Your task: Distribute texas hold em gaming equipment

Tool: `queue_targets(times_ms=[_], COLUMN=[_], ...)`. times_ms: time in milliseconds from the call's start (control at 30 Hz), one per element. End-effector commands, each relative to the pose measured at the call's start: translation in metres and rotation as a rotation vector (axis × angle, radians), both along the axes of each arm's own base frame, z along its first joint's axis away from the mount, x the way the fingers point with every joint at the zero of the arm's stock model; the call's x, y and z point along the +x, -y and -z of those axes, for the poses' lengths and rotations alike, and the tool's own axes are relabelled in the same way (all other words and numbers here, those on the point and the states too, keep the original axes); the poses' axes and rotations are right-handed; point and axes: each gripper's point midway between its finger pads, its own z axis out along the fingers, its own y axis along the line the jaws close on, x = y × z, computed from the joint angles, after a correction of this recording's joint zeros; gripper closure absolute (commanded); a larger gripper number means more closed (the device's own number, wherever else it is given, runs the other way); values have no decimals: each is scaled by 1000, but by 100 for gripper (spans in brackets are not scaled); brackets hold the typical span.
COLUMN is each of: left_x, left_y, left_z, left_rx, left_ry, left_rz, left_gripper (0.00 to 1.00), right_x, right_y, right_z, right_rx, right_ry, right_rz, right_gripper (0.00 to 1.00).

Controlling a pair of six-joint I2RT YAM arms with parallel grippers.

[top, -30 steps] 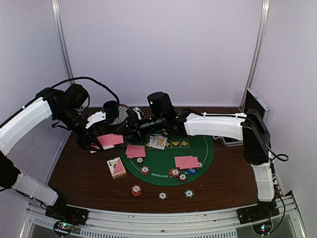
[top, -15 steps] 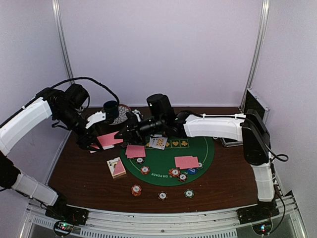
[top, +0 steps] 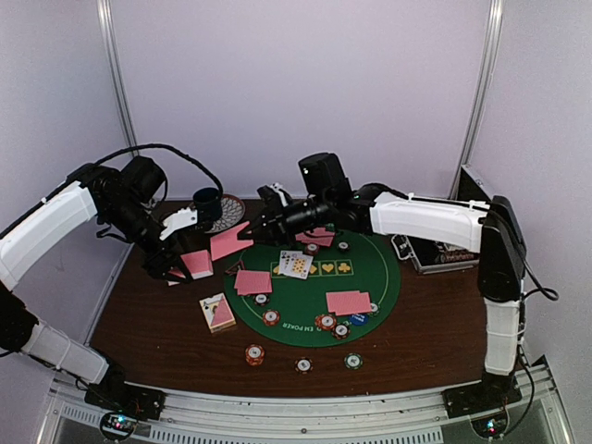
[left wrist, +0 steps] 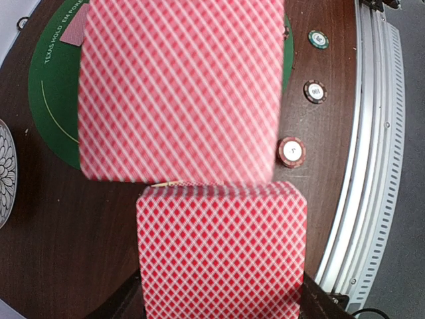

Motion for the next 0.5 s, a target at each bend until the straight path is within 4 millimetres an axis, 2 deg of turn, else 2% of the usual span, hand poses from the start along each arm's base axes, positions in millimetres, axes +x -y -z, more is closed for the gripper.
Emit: queue_targets(times_ms=[0,100,167,267,467], left_x=[1,1,0,0,-1], left_y=[1,1,1,1,-1], left_z=[-8,-8,-9,-7,-7], left_rx=[-24,-24,-27,-25,-20], left_ry=[35,37,37,32,35], left_rz=[11,9,7,7,5], left_gripper=[100,100,100,100,100], right_x=[7,18,28,41,83], right_y=[30,50,69,108,167], right_z=[-12,0,6,31,65], right_rx=[-32,-130,-243,-499,-953], right_ry=[60,107,208,305,573], right_rz=[12,27,25,25,35], right_gripper=[100,100,100,100,100])
